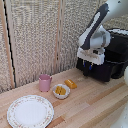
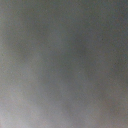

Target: Carefully navigate your gripper to the air fryer's handle. Confidently seize the handle using your gripper. Gradually bring the handle toward yourself to access the air fryer.

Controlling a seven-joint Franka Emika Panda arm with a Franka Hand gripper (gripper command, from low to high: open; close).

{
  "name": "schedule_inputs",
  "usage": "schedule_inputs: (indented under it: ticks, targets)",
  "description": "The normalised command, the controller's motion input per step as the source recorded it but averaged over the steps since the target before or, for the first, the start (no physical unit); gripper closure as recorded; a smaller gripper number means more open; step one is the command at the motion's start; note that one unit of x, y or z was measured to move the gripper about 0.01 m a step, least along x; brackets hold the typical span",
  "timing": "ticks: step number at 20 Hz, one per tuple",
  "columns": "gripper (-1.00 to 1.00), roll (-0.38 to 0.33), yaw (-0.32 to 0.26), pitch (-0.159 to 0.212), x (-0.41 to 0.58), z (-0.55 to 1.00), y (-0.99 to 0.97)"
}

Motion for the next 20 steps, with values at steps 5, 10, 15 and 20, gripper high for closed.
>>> schedule_inputs:
  ticks: [5,10,15,20]
  targets:
    - [-1.0,-0.019,-0.022,-0.029,-0.009,-0.02,0.8]
    - [-1.0,-0.11,-0.068,-0.141,0.002,0.22,0.09]
    - [-1.0,-0.021,-0.062,-0.113,0.006,0.35,-0.06]
    - [-1.0,0.058,-0.026,-0.038,0.021,0.47,0.0]
